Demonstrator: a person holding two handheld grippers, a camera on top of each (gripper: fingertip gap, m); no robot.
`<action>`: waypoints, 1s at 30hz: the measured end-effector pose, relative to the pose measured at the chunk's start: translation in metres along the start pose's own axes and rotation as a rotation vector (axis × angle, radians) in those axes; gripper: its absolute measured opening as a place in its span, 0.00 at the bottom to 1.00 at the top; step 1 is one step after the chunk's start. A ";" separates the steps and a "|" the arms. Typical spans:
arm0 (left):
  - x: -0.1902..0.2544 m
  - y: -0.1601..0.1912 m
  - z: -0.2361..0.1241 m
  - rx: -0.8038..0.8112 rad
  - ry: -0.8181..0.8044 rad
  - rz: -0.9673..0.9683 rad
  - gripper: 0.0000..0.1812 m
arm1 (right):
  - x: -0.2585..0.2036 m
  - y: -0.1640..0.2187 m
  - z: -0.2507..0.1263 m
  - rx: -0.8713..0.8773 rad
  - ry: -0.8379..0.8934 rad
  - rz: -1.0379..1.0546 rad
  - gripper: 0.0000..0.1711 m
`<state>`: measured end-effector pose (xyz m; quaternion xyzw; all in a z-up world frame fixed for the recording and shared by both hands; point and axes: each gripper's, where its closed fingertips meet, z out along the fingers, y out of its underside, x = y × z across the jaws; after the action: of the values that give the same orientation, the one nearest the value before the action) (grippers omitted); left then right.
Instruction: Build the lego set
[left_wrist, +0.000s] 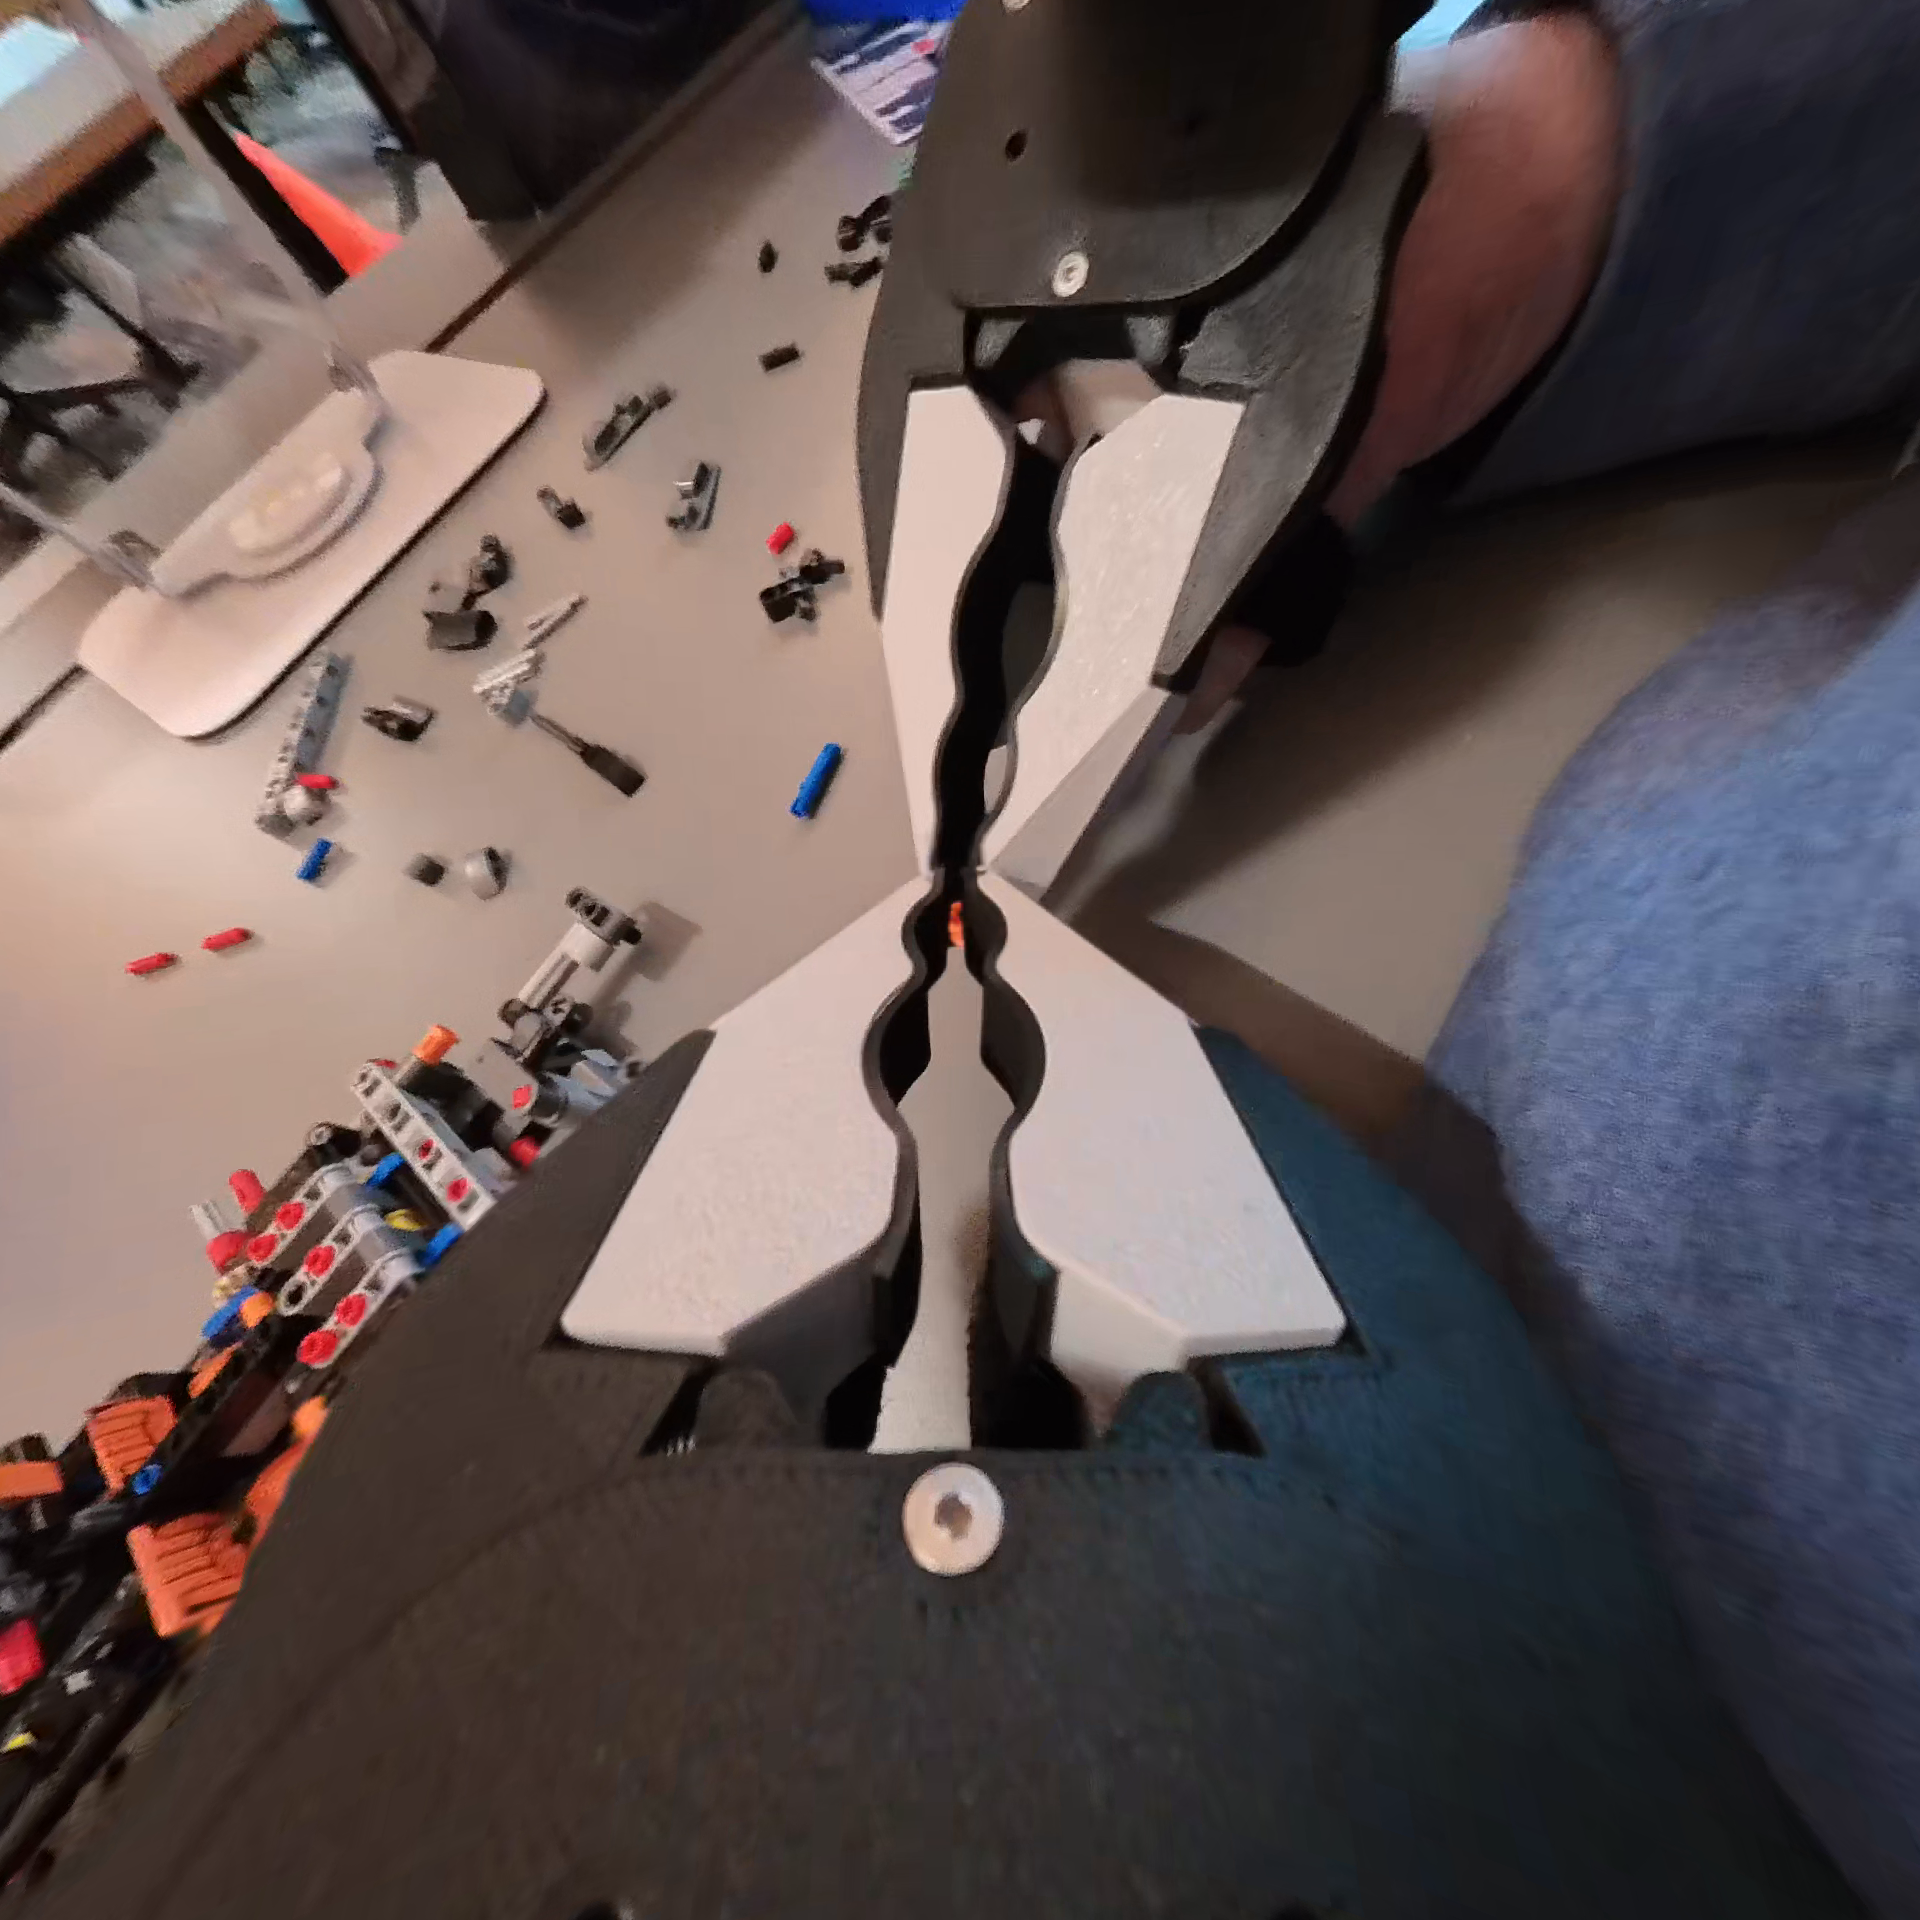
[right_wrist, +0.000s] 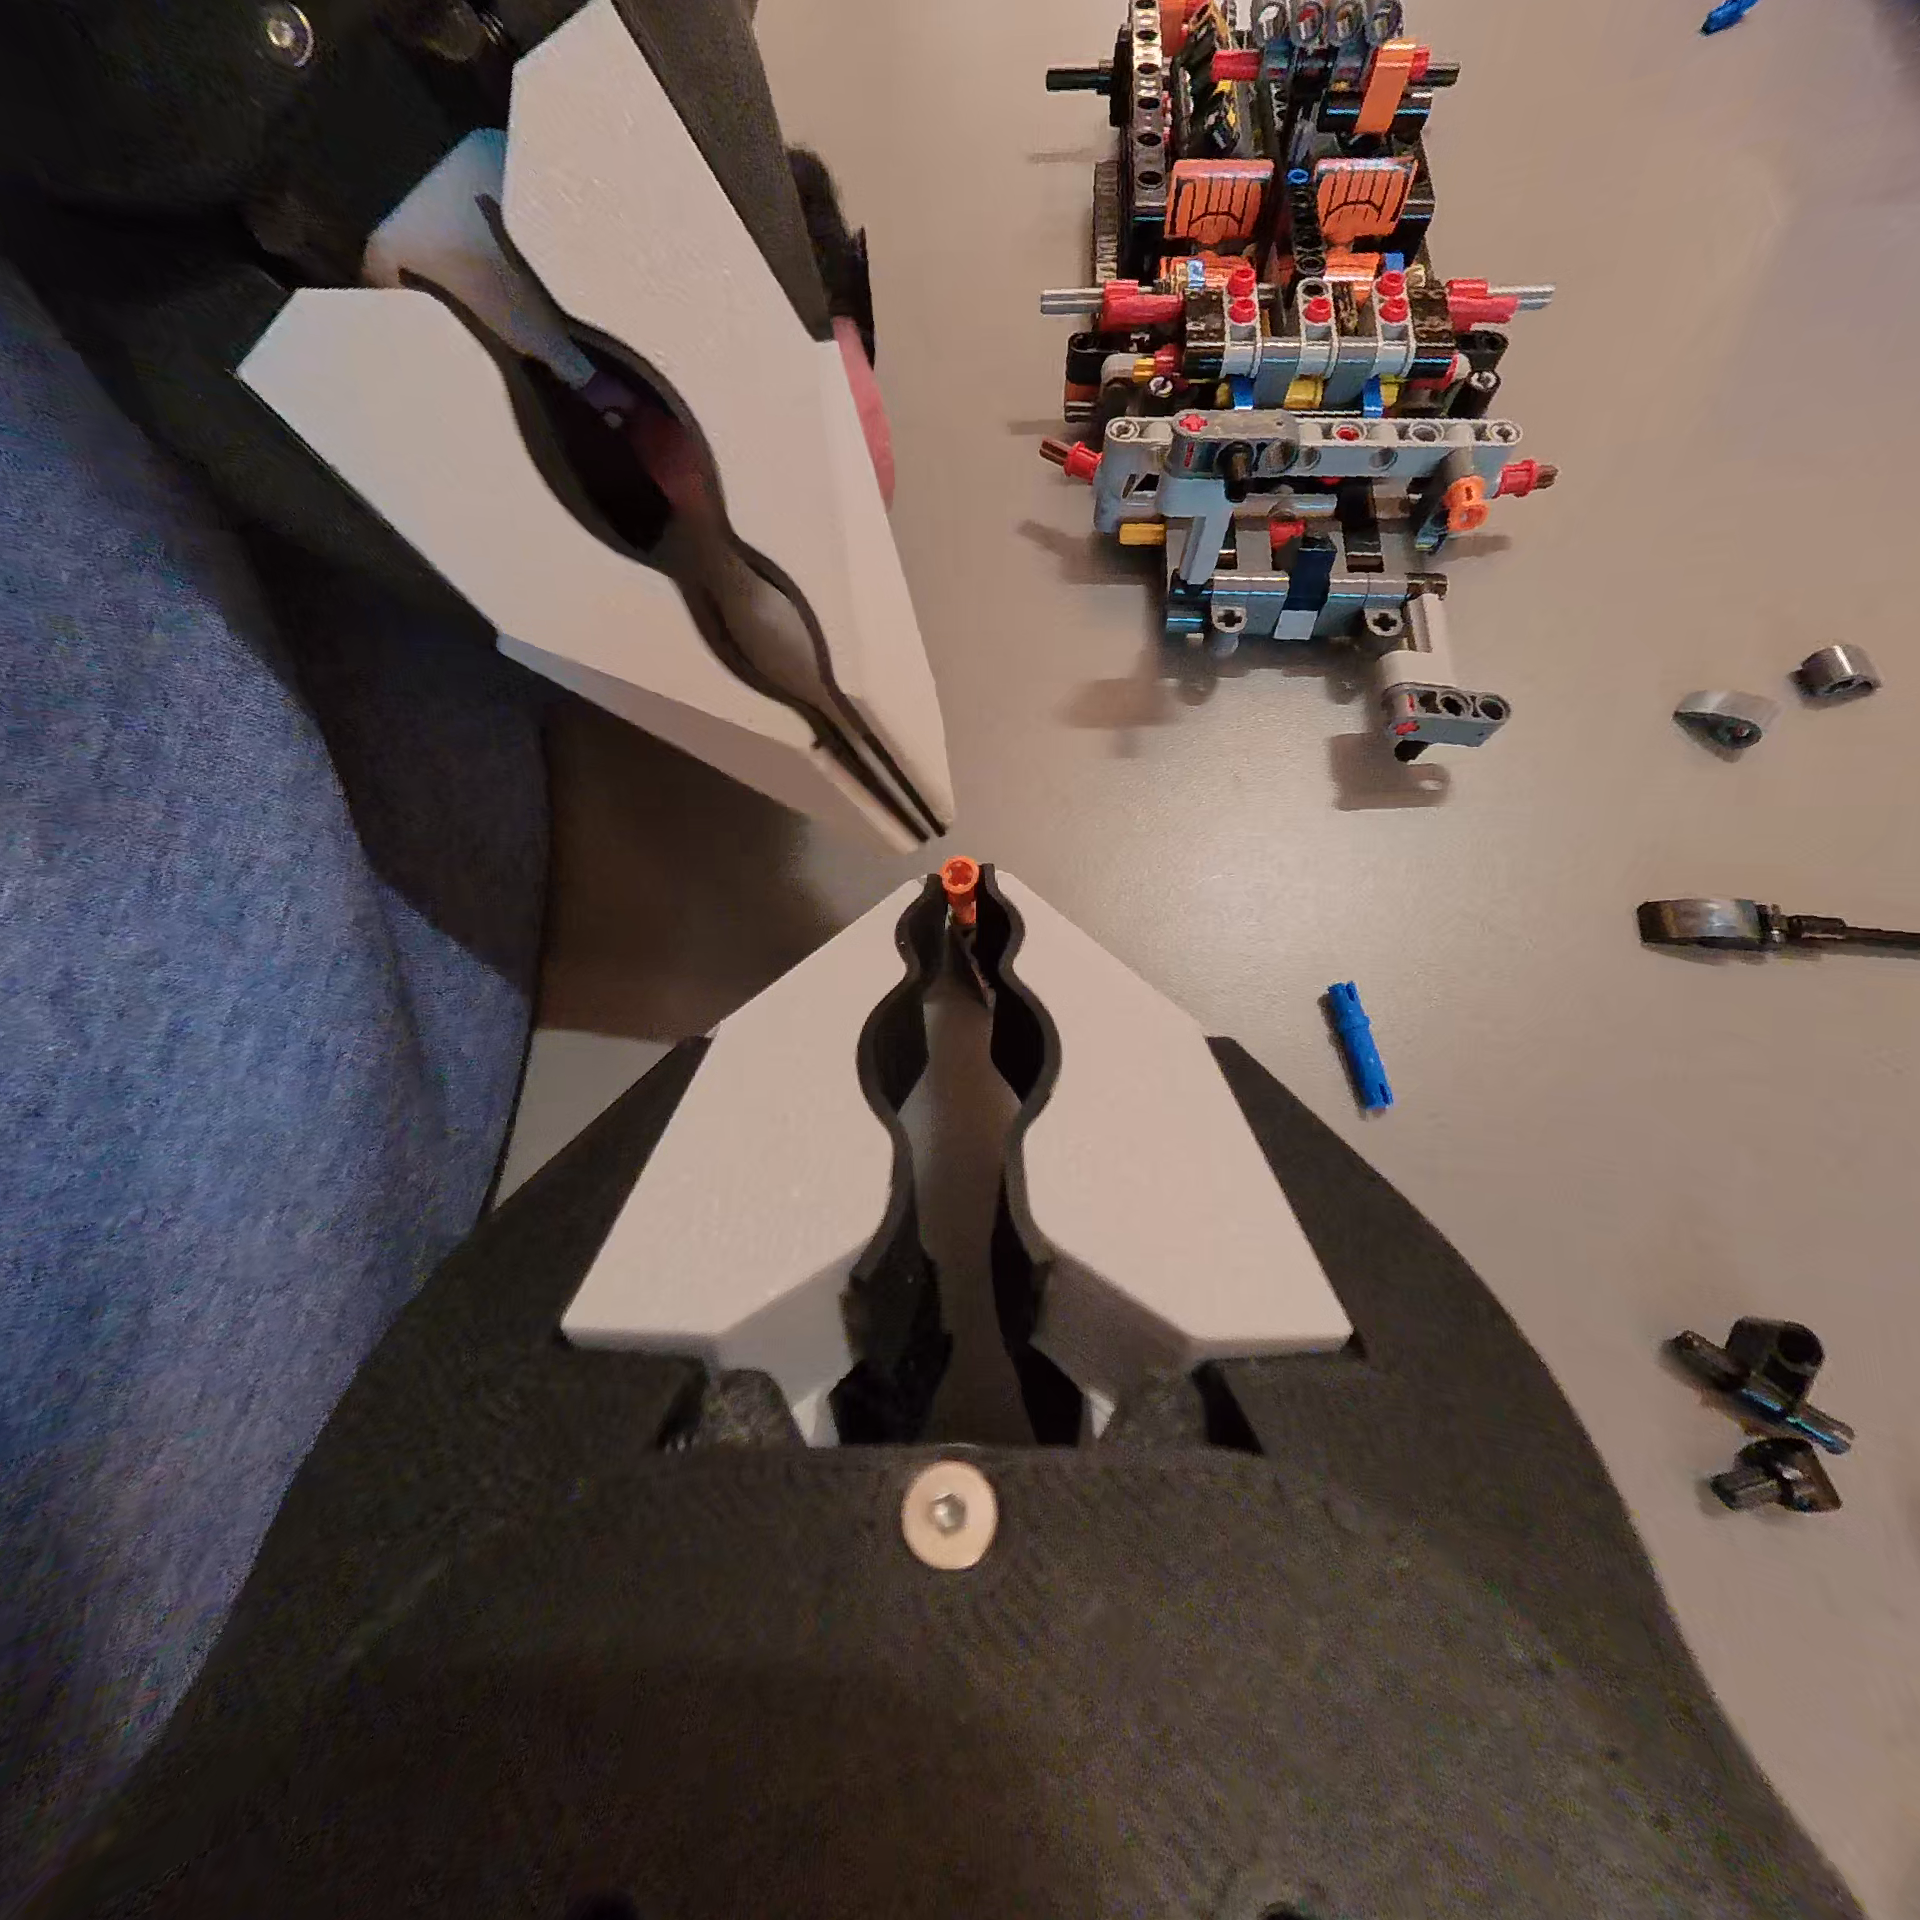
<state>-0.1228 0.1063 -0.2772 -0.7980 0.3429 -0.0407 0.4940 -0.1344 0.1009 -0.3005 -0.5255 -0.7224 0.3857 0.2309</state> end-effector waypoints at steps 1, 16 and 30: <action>-0.002 0.002 0.002 -0.017 -0.010 0.015 0.00 | 0.000 0.000 0.000 0.000 -0.001 0.000 0.02; 0.002 0.014 0.010 -0.155 0.076 0.031 0.00 | 0.000 0.003 0.001 -0.019 0.005 -0.015 0.02; -0.023 -0.025 -0.017 0.101 -0.027 -0.151 0.15 | 0.018 -0.063 -0.061 0.451 -0.118 0.299 0.02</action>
<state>-0.1343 0.1142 -0.2417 -0.7960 0.2725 -0.0843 0.5338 -0.1321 0.1278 -0.2156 -0.5383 -0.5449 0.5964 0.2403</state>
